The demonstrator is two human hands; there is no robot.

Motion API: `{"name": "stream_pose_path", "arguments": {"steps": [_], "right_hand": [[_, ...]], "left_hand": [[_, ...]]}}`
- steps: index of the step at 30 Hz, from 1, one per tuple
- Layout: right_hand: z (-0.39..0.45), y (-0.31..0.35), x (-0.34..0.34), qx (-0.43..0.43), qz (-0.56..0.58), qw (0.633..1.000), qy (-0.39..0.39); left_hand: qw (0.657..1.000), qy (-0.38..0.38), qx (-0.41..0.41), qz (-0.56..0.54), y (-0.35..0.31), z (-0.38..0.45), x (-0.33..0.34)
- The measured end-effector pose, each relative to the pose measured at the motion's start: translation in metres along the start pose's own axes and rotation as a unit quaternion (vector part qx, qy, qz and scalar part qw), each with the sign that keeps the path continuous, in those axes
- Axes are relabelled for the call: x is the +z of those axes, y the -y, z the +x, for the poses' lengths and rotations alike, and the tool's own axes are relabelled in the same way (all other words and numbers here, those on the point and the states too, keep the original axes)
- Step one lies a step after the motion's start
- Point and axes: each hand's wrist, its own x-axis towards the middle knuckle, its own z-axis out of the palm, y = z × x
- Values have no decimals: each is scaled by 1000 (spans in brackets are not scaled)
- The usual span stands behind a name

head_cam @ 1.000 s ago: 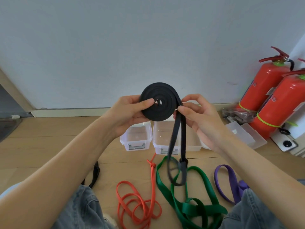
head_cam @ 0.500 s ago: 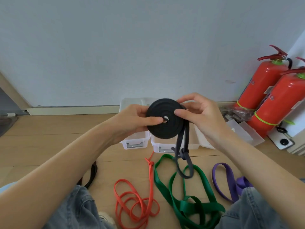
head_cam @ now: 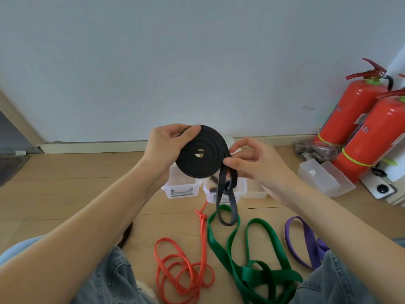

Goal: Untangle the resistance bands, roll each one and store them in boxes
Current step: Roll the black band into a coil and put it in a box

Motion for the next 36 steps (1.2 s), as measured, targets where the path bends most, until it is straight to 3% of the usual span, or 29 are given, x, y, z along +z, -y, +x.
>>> {"name": "stream_pose_path", "arguments": {"steps": [5,8,11,13,23,36], "right_hand": [[-2,1,7,-28,17,999,-27],[-2,4,0,-45,3,998,-45],[-2,8,-7,-79,-49,995,-39],[-4,10,-3,-96,-66,993,-20],[1,5,-2,-59,-129,989,-46],[-4,3,9,-56,1,998,-18]], "left_hand": [[999,16,-17,-49,6,-1,1],[992,93,-59,-63,3,-2,-2],[974,210,-81,25,-3,-4,-7],[964,249,-74,59,0,-11,1],[997,70,-39,16,1,-3,2],[994,13,-68,-84,4,-4,8]]}}
